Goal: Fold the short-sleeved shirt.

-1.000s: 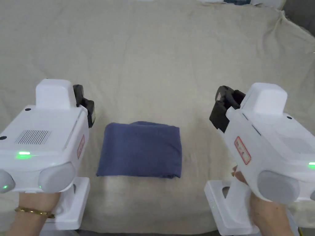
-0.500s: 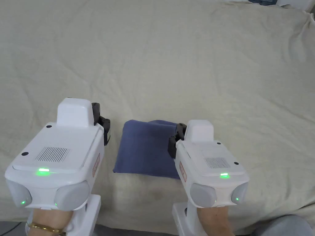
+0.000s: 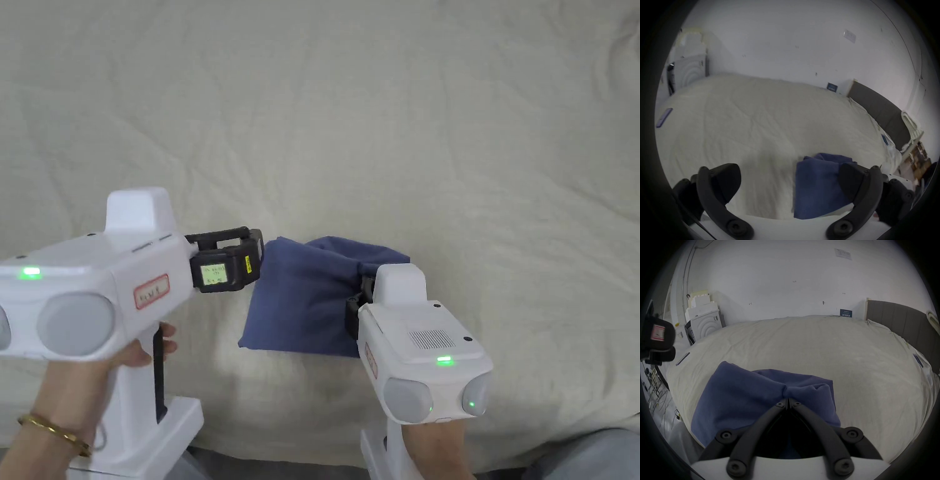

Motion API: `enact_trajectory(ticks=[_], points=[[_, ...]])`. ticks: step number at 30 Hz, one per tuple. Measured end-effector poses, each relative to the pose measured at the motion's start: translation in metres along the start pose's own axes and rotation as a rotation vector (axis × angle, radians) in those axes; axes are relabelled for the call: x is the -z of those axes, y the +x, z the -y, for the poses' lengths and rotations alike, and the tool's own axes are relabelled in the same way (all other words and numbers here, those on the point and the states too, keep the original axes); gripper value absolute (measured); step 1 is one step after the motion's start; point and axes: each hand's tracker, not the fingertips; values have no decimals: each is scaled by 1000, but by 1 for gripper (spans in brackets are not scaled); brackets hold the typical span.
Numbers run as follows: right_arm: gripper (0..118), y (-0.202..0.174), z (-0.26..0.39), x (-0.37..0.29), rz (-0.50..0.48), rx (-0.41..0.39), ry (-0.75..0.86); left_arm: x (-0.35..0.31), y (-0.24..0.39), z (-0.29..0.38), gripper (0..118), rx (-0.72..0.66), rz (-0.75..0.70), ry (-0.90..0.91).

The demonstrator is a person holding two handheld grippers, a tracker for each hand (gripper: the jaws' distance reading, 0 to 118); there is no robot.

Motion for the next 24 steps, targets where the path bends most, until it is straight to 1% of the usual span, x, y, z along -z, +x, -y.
enact_trajectory(ticks=[2, 6, 8, 10, 12, 14, 16, 20, 21, 22, 24], points=[[0, 1, -1, 0, -4, -3, -5, 11, -6, -11, 118, 40, 98, -93], [0, 4, -2, -1, -16, 9, -9, 46, -21, -29, 118, -76, 306, -351], [0, 4, -3, 0, -19, 17, -11, 70, -32, -31, 118, -112, 358, -468], [0, 4, -2, 0, -18, 16, -13, 91, -36, -27, 118, -117, 389, -563], [0, 3, -3, 0, -16, 16, -15, 104, -39, -24, 118, -148, 425, -614], [0, 4, -4, 0, -18, 16, -18, 116, -44, -21, 112, -205, 457, -645], [0, 4, -4, 1, -17, 22, -19, 119, -39, -17, 109, -244, 464, -640], [0, 5, -4, 1, -20, 23, -20, 127, -37, -16, 107, -267, 498, -610], [0, 5, -4, 0, -22, 29, -21, 129, -36, -17, 104, -269, 499, -610], [0, 5, -5, 1, -23, 35, -22, 131, -34, -18, 94, -268, 498, -613], [0, 6, -5, 1, -22, 43, -26, 131, -28, -19, 85, -239, 487, -620]])
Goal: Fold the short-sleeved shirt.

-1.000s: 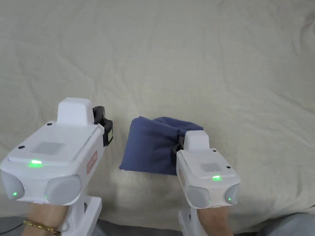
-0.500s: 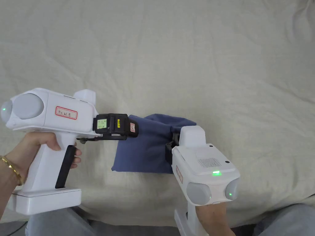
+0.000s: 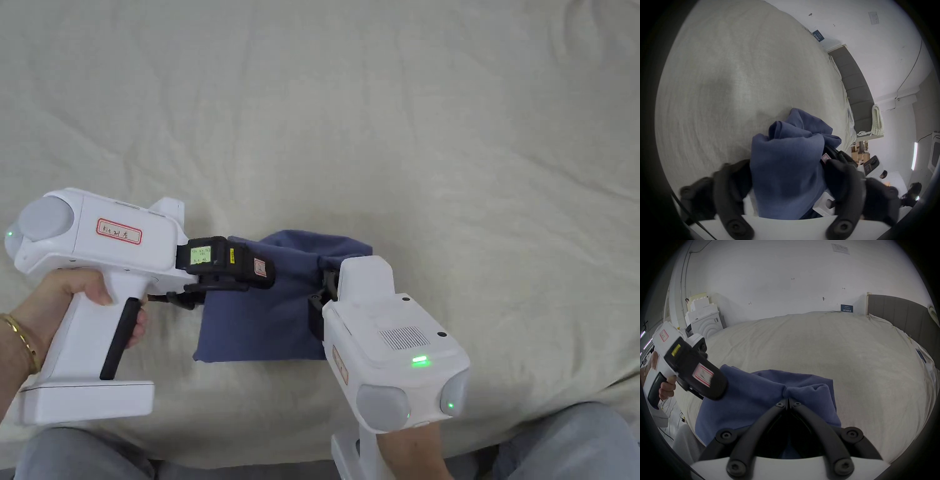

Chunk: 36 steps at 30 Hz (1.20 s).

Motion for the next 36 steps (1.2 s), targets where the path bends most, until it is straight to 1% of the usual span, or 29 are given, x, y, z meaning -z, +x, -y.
enact_trajectory(ticks=[2, 3, 4, 6, 7, 8, 10, 11, 13, 14, 16, 19, 22, 23, 26, 27, 30, 31, 33, 34, 35, 36], points=[[0, 0, -1, 0, 1, 2, -2, 4, 6, 2, 62, 35, -59, -18], [0, 0, -1, 1, 0, 10, -3, 4, 7, 1, 61, 22, -42, -15], [0, 1, -1, 1, 2, 20, -3, 3, 7, 0, 57, 5, -36, -18], [0, 1, -1, 1, 1, 31, -4, 2, 12, -1, 42, -55, -32, -22], [0, 0, -2, 2, -1, 32, -5, 3, 15, -1, 33, -64, -56, -26], [0, 0, -3, 3, 0, 30, -7, 4, 24, 0, 30, -63, -89, -21], [0, 1, -4, 3, -1, 27, -11, 6, 43, 0, 26, 6, -180, -35], [0, 2, -5, 2, -4, 31, -14, 5, 45, -5, 25, 19, -217, -47], [0, 6, -10, -1, -24, 52, -24, 6, 56, -11, 24, -43, -265, -69], [0, 9, -14, -5, -47, 77, -20, 5, 60, -14, 24, -64, -278, -71], [0, 13, -23, -16, -45, 85, 13, -2, 64, -18, 23, -23, -264, -69], [0, 18, -44, -41, -64, 98, 110, -20, 66, -22, 23, -27, -252, -50], [0, 21, -64, -61, -68, 81, 180, -43, 63, -28, 23, -4, -284, -31], [0, 22, -70, -66, -66, 82, 198, -51, 35, -47, 23, -4, -304, -23], [0, 23, -81, -75, -68, 80, 244, -82, 6, -58, 23, -61, -366, 7], [0, 22, -83, -77, -63, 68, 252, -92, 13, -47, 23, -71, -382, 16], [0, 21, -85, -75, -52, 63, 243, -129, -19, -57, 23, -91, -435, 37], [0, 20, -85, -74, -45, 70, 237, -139, -20, -52, 23, -100, -454, 42], [0, 17, -83, -72, -45, 81, 222, -163, -43, -60, 23, -104, -507, 60], [0, 14, -82, -71, -41, 75, 217, -174, -52, -64, 23, -105, -528, 67], [0, 10, -81, -69, -36, 54, 209, -190, -82, -80, 23, -124, -562, 78], [0, 7, -81, -67, -36, 37, 200, -201, -93, -85, 23, -155, -593, 94]])
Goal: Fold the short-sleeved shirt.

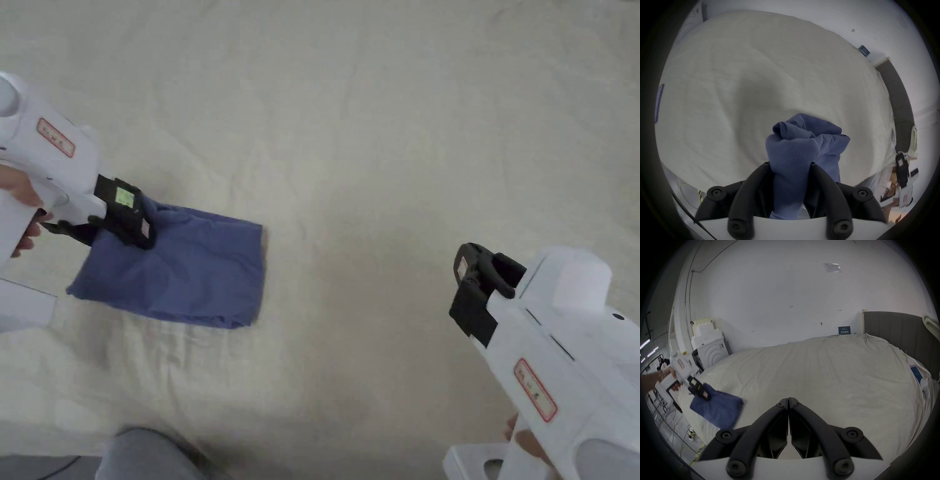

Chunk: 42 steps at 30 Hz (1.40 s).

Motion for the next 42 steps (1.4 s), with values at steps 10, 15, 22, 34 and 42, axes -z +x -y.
enact_trajectory(ticks=[10, 15, 22, 34, 42], points=[[0, -36, -2, 32, -31, -23, -46, -14, -94, -27, 23, -100, -271, 4], [0, -48, -2, 41, -52, -23, -58, -14, -108, -25, 29, -97, -381, 35], [0, -46, -10, 36, -74, -53, -41, -24, -79, 23, 107, 45, -553, 252], [0, -4, -41, -8, -33, -63, 75, -108, 20, 55, 114, 63, -578, 959], [0, 44, -71, -48, 65, -94, 177, -105, 148, 100, 116, 176, -337, 1143]])
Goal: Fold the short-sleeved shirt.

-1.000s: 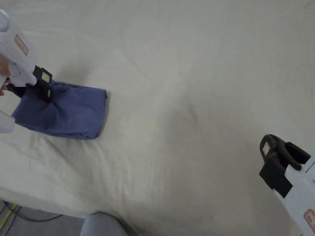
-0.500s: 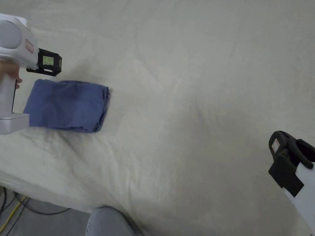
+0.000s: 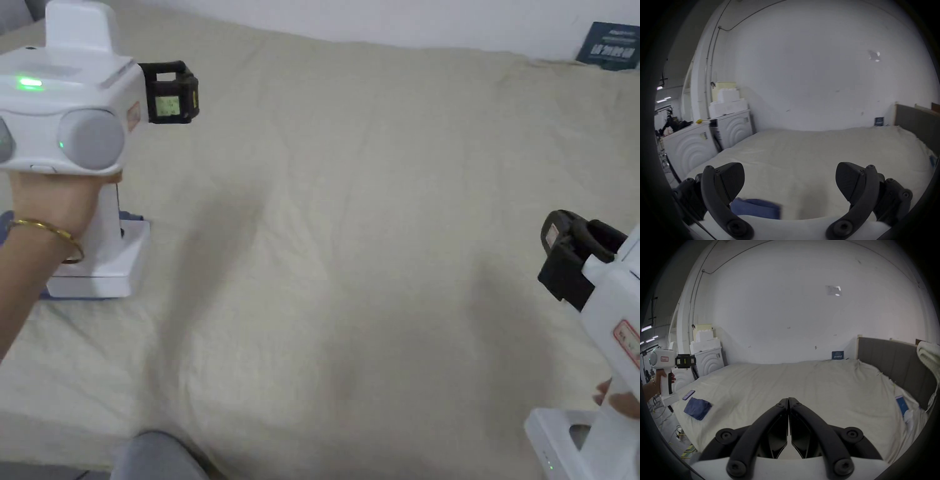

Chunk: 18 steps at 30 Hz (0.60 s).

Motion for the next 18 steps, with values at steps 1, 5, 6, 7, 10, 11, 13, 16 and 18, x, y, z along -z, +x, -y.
enact_trajectory(ticks=[1, 5, 6, 7, 10, 11, 13, 16, 18], points=[[0, 7, -3, -4, 12, -3, 13, 0, 10, 5, 116, -10, 31, 11], [0, 34, -17, -21, 79, -16, 53, -26, 62, 15, 116, -28, 116, 52], [0, 40, -19, -24, 94, -17, 65, -32, 73, 18, 116, -28, 137, 60], [0, 47, -22, -28, 110, -22, 73, -37, 81, 21, 116, -28, 150, 69], [0, 62, -24, -36, 144, -25, 90, -54, 105, 32, 116, -17, 174, 89], [0, 68, -24, -38, 157, -25, 95, -59, 109, 36, 116, -10, 187, 94], [0, 75, -21, -43, 175, -23, 99, -72, 119, 43, 116, -4, 199, 116], [0, 82, -12, -50, 200, -13, 105, -85, 127, 55, 112, 0, 216, 131], [0, 84, -4, -54, 209, 7, 99, -95, 133, 64, 106, 8, 237, 134]])
